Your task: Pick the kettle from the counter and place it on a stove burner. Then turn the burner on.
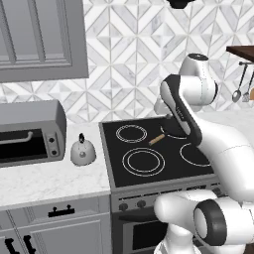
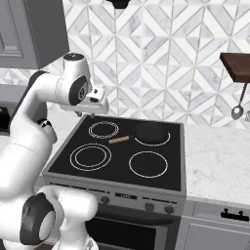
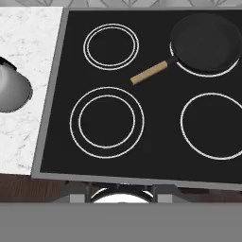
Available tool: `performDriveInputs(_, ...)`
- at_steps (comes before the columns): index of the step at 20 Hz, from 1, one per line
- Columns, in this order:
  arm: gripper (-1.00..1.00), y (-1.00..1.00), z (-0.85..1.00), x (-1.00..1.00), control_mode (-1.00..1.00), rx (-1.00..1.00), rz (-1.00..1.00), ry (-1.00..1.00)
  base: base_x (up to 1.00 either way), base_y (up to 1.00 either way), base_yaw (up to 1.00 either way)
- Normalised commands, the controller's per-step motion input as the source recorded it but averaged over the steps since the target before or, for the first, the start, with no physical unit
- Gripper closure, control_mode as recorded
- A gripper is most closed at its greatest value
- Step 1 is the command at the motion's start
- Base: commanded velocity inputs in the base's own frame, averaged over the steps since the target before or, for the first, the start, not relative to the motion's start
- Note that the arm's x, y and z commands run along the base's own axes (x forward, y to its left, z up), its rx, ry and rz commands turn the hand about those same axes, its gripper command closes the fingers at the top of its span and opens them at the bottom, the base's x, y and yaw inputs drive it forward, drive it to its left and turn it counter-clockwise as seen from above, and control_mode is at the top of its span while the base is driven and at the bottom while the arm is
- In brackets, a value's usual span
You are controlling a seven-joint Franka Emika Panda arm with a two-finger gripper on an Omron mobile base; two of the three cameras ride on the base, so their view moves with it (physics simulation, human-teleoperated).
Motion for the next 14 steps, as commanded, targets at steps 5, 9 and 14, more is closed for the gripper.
performDriveInputs(5,-1.00,0.02,0.00,-0.30,-1.00,0.00,0.00,0.00,0.00,0.00,0.00)
performDriveInputs(9,-1.00,0.67,0.00,-0.49,-1.00,0.00,0.03,-0.04,0.00,0.00,0.00)
performDriveInputs(14,-1.00,1.00,0.00,-0.34,-1.00,0.00,0.00,-0.07,0.00,0.00,0.00)
